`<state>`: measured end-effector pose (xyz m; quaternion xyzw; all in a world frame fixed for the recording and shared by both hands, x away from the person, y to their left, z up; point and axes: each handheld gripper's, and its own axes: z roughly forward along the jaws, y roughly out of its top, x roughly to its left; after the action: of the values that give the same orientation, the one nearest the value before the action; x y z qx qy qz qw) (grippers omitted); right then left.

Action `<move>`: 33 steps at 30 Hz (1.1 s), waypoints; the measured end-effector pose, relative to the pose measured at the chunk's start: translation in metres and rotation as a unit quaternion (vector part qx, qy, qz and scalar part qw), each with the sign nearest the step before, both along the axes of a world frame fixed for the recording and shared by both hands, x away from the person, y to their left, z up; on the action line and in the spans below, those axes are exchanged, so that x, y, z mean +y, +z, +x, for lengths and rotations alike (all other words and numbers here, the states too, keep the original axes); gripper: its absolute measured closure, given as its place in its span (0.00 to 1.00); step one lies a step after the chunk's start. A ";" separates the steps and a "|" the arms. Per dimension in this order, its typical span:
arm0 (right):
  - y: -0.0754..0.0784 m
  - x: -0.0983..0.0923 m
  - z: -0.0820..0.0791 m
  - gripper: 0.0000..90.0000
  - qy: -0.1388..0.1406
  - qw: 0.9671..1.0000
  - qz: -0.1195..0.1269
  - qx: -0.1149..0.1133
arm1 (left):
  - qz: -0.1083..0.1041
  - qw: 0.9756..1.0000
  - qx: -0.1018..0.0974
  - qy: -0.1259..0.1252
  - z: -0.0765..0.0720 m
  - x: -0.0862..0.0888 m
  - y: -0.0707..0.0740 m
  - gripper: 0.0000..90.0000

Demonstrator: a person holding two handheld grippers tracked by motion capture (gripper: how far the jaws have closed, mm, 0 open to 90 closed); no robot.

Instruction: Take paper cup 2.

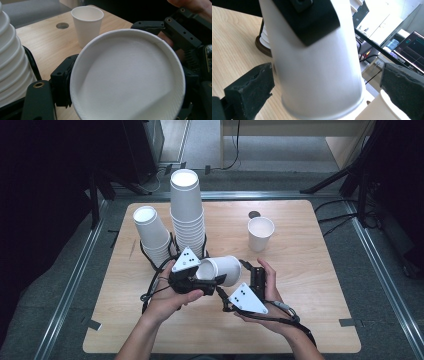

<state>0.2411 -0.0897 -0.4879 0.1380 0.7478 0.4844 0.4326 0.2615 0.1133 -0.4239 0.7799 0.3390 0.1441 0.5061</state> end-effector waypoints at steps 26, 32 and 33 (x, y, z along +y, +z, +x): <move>-0.002 -0.040 -0.009 0.00 -0.062 0.991 0.100 0.066 | -0.095 0.993 -0.066 0.024 0.007 0.009 -0.022 0.26; 0.001 -0.046 -0.009 0.00 -0.075 0.982 0.149 0.086 | -0.108 0.991 -0.079 0.024 0.007 0.009 -0.025 0.26; 0.001 -0.046 -0.009 0.00 -0.075 0.982 0.149 0.086 | -0.112 0.990 -0.082 0.025 0.007 0.009 -0.026 0.26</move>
<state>0.2323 -0.1357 -0.4869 0.2979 0.6887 0.5430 0.3769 0.2685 0.1227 -0.4498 0.6949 0.3297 0.1817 0.6127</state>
